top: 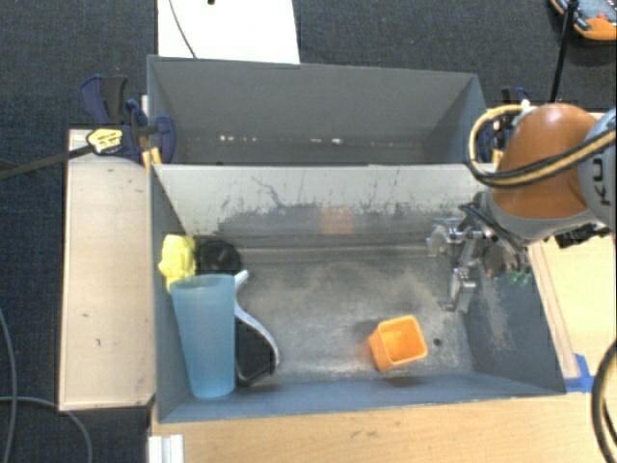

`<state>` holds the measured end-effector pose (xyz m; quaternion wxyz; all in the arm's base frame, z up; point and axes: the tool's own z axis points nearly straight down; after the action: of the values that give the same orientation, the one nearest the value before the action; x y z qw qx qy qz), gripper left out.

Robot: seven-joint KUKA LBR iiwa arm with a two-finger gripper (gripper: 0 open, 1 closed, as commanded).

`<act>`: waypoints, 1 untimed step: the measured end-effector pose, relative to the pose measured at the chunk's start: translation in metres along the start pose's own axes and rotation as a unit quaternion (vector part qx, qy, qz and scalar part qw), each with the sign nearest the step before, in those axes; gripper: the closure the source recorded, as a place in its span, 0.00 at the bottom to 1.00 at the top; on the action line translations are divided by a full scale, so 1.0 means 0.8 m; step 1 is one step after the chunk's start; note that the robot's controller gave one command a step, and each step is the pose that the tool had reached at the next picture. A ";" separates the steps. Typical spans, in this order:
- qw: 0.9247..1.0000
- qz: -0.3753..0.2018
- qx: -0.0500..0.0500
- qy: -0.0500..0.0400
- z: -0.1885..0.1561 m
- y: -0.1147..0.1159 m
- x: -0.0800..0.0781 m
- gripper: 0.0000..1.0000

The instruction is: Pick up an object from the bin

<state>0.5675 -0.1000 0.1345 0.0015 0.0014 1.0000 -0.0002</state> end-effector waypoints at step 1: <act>1.000 -0.001 0.000 -0.002 0.056 0.030 0.054 0.00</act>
Offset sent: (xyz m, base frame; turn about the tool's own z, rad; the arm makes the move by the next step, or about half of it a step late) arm -0.0468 0.0278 -0.0642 -0.0977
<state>0.5248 -0.0762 0.0893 0.0036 0.0000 1.0000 -0.0005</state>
